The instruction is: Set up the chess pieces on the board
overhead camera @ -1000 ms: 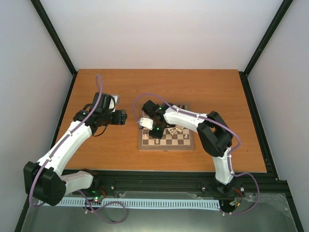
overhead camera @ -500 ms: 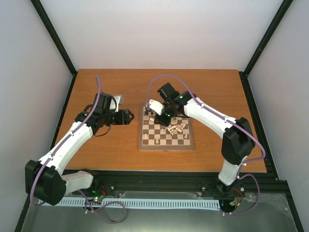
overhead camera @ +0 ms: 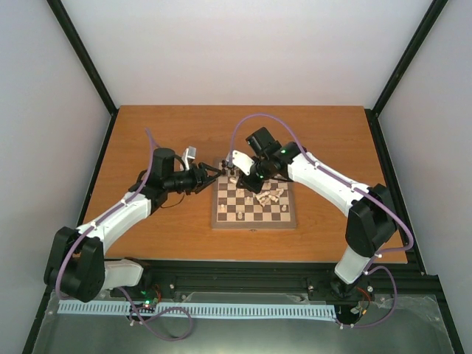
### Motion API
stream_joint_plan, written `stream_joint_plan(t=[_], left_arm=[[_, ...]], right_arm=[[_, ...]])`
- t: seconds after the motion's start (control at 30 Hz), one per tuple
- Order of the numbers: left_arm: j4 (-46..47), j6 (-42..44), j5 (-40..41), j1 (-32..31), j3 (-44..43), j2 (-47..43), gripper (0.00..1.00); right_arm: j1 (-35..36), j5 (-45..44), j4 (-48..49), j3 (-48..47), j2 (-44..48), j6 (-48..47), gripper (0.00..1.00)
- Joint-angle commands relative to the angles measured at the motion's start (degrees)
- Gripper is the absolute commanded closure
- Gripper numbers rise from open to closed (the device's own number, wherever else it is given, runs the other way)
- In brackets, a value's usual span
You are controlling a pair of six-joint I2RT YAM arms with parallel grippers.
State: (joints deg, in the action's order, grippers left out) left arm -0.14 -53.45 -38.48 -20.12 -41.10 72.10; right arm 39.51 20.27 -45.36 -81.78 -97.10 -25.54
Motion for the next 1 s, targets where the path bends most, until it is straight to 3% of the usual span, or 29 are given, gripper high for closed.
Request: stream_joint_plan(t=[0.0, 0.23, 0.47, 0.7, 0.97], left_arm=[[5.13, -7.09, -1.65, -1.86, -2.13, -0.21, 0.48], [-0.82, -9.14, 0.31, -5.66, -6.79, 4.26, 0.53], [2.01, -12.10, 0.33, -7.16, -7.64, 8.32, 0.66], [2.35, -12.36, 0.88, -7.54, -7.93, 9.18, 0.67], [4.89, -13.96, 0.29, -8.24, -8.31, 11.29, 0.75]], right_arm=[[-0.04, -1.82, 2.71, 0.95, 0.65, 0.69, 0.84], [-0.04, -2.39, 3.70, 2.13, 1.68, 0.67, 0.84], [-0.04, -2.86, 4.54, 3.33, 2.86, 0.32, 0.84], [-0.04, -1.68, 4.76, 3.64, 3.26, 0.36, 0.83], [-0.04, -0.66, 4.93, 3.73, 3.06, 0.85, 0.83]])
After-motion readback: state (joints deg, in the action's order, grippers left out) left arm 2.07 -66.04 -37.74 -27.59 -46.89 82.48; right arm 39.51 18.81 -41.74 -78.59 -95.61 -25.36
